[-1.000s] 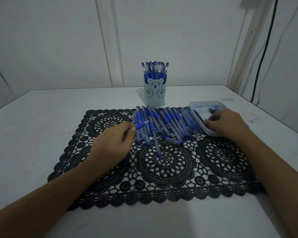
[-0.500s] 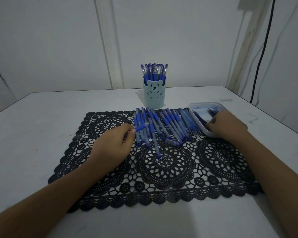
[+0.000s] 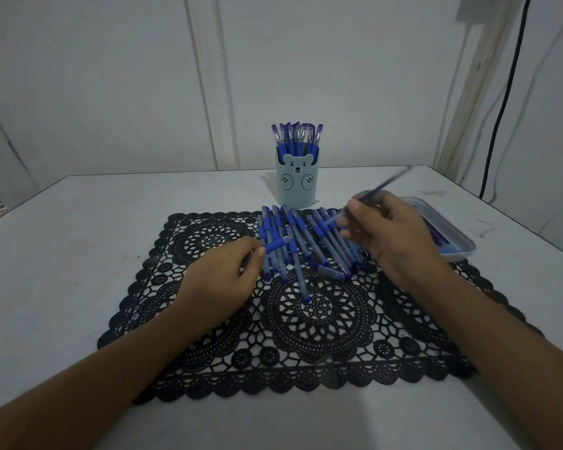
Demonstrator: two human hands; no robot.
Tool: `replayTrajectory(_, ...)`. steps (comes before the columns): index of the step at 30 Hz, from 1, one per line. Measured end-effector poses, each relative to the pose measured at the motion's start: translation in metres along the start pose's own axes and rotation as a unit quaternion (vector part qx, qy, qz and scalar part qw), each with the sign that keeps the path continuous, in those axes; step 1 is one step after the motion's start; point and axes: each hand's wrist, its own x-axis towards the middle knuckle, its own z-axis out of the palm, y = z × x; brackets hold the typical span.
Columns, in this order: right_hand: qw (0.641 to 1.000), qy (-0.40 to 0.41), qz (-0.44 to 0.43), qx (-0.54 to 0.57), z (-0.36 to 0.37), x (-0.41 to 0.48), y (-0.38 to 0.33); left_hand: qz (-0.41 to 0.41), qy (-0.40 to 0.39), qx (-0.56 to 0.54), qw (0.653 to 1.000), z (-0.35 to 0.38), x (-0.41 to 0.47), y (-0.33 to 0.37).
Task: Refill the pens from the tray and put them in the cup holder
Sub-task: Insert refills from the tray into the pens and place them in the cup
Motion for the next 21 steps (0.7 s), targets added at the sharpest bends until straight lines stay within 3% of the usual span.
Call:
replayTrajectory(8, 0.995, -0.087, 0.026, 0.041, 0.023, -0.017, 0.013, 0.047, -0.003, -0.033, 0.998, 0.001, 0.001, -0.002)
replayTrajectory(21, 0.984, -0.11, 0.081, 0.112, 0.023, -0.021, 0.012, 0.104, 0.016, -0.02, 0.994, 0.003, -0.001, -0.004)
